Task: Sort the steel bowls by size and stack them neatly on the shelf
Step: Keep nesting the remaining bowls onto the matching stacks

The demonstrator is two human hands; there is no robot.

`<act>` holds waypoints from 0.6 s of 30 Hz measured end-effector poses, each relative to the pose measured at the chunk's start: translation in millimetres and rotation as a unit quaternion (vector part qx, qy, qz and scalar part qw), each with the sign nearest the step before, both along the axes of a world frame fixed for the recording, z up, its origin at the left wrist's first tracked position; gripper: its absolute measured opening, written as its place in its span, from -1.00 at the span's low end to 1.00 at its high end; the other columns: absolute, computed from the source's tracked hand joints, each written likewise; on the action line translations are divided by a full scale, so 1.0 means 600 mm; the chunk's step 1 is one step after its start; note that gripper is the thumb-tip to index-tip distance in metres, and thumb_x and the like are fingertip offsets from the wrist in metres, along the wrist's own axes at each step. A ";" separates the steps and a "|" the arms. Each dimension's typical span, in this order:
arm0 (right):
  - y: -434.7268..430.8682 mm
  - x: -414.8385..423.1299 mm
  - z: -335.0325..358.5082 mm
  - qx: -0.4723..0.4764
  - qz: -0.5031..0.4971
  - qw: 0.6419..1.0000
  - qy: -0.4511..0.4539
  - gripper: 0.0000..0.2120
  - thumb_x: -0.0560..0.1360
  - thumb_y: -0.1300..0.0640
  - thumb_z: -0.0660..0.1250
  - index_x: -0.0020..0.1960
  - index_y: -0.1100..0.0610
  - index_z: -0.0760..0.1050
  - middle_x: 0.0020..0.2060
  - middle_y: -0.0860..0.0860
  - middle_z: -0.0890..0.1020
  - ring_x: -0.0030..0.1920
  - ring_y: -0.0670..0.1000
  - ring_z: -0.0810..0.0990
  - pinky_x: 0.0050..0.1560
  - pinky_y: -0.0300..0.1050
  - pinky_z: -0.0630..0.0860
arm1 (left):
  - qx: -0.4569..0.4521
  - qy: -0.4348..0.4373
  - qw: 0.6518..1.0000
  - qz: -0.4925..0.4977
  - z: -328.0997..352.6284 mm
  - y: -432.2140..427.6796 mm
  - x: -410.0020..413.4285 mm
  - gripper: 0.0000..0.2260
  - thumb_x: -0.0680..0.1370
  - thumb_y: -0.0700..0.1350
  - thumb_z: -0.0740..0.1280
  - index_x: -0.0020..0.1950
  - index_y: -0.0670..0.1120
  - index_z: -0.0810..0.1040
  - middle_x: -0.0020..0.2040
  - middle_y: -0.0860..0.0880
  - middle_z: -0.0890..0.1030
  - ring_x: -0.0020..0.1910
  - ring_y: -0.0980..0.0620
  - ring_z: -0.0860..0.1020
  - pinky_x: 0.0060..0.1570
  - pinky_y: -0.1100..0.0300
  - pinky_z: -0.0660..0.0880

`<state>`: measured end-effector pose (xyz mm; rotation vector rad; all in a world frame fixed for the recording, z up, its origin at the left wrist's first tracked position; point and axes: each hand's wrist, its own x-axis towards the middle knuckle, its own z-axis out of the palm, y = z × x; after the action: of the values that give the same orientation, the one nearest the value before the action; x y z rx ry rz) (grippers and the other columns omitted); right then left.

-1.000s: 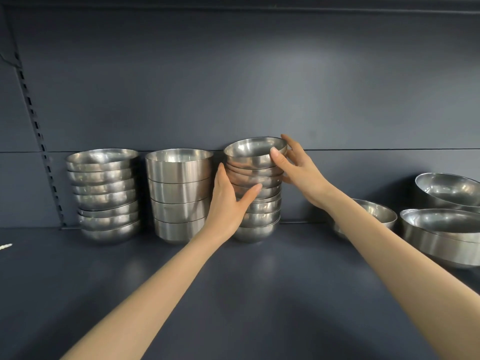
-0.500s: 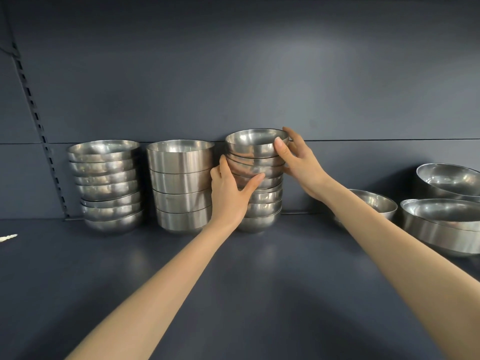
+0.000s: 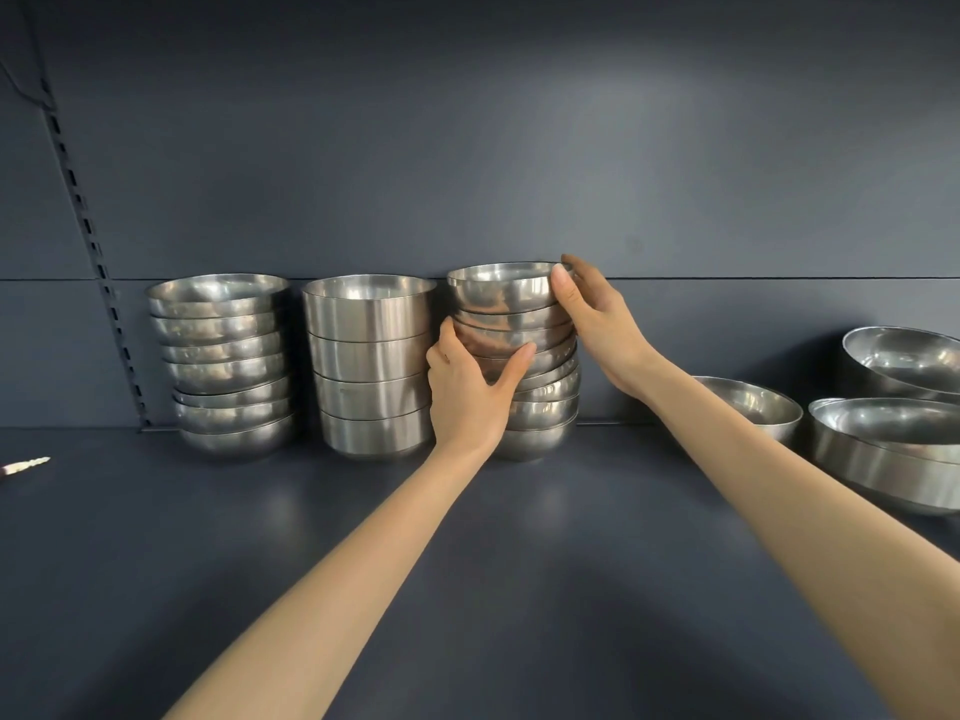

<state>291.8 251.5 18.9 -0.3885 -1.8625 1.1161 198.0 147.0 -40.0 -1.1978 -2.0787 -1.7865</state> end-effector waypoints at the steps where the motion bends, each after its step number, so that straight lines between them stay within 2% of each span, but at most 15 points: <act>1: 0.001 0.001 0.001 0.002 -0.001 1.000 -0.003 -0.45 0.59 -0.06 0.20 0.51 0.12 0.19 0.18 -0.13 0.45 0.32 -0.10 0.40 0.31 -0.25 0.32 | -0.005 0.002 1.000 -0.003 0.002 0.001 -0.004 -0.16 0.46 0.23 0.37 0.55 -0.14 0.06 0.44 -0.14 0.27 0.41 -0.10 0.28 0.28 0.07 0.31; 4: 0.006 0.006 -0.002 0.004 0.002 1.000 -0.014 -0.41 0.58 -0.06 0.22 0.53 0.13 0.15 0.22 -0.11 0.44 0.31 -0.13 0.40 0.25 -0.34 0.33 | -0.001 0.004 1.000 -0.028 0.011 0.006 -0.013 -0.16 0.45 0.22 0.40 0.52 -0.18 0.11 0.44 -0.13 0.32 0.41 -0.09 0.31 0.36 0.02 0.31; 7: 0.010 0.014 -0.007 0.005 0.018 0.999 -0.030 -0.35 0.55 -0.03 0.28 0.53 0.12 0.09 0.24 -0.11 0.45 0.22 -0.20 0.43 0.06 -0.49 0.40 | 0.021 -0.006 0.998 -0.065 0.018 0.010 -0.019 -0.24 0.43 0.16 0.45 0.43 -0.20 0.20 0.35 -0.08 0.43 0.33 -0.03 0.42 0.32 0.06 0.37; 10: 0.012 0.017 -0.010 0.003 0.029 0.999 -0.034 -0.27 0.52 0.00 0.34 0.55 0.11 0.04 0.29 -0.11 0.41 0.28 -0.20 0.36 0.15 -0.41 0.34 | 0.029 -0.017 0.995 -0.095 0.021 0.011 -0.023 -0.25 0.42 0.14 0.47 0.43 -0.17 0.20 0.34 -0.03 0.45 0.30 0.04 0.45 0.27 0.16 0.38; 11: 0.012 0.019 -0.010 0.003 0.029 0.999 -0.035 -0.26 0.52 0.01 0.35 0.55 0.11 0.03 0.29 -0.12 0.40 0.28 -0.21 0.35 0.12 -0.45 0.35 | 0.030 -0.015 0.995 -0.099 0.021 0.010 -0.023 -0.25 0.42 0.12 0.48 0.43 -0.16 0.20 0.34 -0.02 0.45 0.30 0.05 0.45 0.27 0.16 0.38; 14: 0.012 0.023 -0.013 0.009 0.042 0.998 -0.052 -0.38 0.53 0.07 0.35 0.49 0.08 0.13 0.22 -0.15 0.44 0.11 -0.36 0.43 -0.09 -0.58 0.40 | 0.030 -0.012 0.993 -0.114 0.021 0.004 -0.027 -0.26 0.44 0.07 0.48 0.45 -0.16 0.18 0.36 0.00 0.42 0.30 0.09 0.42 0.28 0.21 0.36; 16: 0.015 0.023 -0.021 0.012 0.054 0.996 -0.068 -0.49 0.52 0.09 0.35 0.39 0.04 0.23 0.16 -0.16 0.48 0.03 -0.40 0.46 -0.12 -0.55 0.41 | 0.024 -0.013 0.991 -0.130 0.021 0.002 -0.032 -0.24 0.44 0.07 0.48 0.46 -0.16 0.15 0.38 -0.01 0.39 0.33 0.10 0.39 0.32 0.22 0.33; 18: 0.016 0.023 -0.029 0.010 0.056 0.996 -0.070 -0.48 0.52 0.08 0.35 0.40 0.01 0.22 0.12 -0.19 0.50 0.01 -0.41 0.48 -0.11 -0.52 0.44 | 0.015 -0.010 0.989 -0.148 0.020 0.000 -0.034 -0.14 0.40 0.17 0.47 0.50 -0.14 0.10 0.42 0.00 0.35 0.37 0.12 0.36 0.39 0.16 0.31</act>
<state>305.8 260.8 1.6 -0.3629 -2.0383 1.1694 177.5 147.0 -27.8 -1.5563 -1.9590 -1.9490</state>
